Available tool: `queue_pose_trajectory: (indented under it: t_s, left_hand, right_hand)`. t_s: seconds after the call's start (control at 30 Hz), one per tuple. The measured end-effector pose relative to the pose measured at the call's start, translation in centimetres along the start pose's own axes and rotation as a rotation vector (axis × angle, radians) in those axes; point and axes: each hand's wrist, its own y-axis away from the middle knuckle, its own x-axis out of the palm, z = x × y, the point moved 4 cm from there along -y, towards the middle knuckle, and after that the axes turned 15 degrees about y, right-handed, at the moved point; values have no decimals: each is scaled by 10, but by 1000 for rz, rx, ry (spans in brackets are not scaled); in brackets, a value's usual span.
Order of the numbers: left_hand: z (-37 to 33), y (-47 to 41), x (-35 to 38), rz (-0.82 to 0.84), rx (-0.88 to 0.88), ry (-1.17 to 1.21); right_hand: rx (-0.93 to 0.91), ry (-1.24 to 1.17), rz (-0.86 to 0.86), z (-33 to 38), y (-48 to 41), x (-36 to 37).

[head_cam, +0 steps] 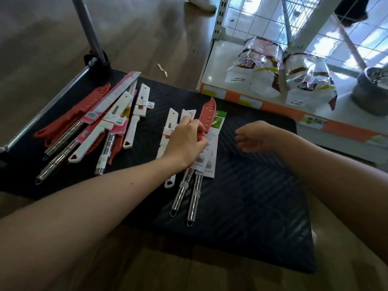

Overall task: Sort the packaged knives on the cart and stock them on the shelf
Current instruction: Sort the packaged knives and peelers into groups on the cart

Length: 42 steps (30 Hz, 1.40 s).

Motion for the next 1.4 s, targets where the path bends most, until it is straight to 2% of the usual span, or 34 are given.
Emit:
queue_pose_trajectory:
  t_s: [0.33,0.5,0.73,1.0,1.1,1.27,1.4]
  left_hand:
    - [-35,15,76,175,7,4]
    - [-37,18,104,173,-56,-34]
    - [-35,18,117,248,-52,-232]
    - [-17,8,65,142,-7,-303]
    - [-3,10,39,110,-51,-328]
    - [22,16,-11,42,-111,-325]
    - [50,23,-59,2,-168,-367]
  right_hand:
    - [64,74,-21,-57,-1,-46]
    - [71,64,0,-81,-4,-60]
    - [53,89,32,-85,-10,-57]
    - [-41,46,21,-44,-10,-43]
    - [-117,50,130,-16,0,-21]
    - [-171,-36,99,41,7,22]
    - [-246,90,143,82,18,73]
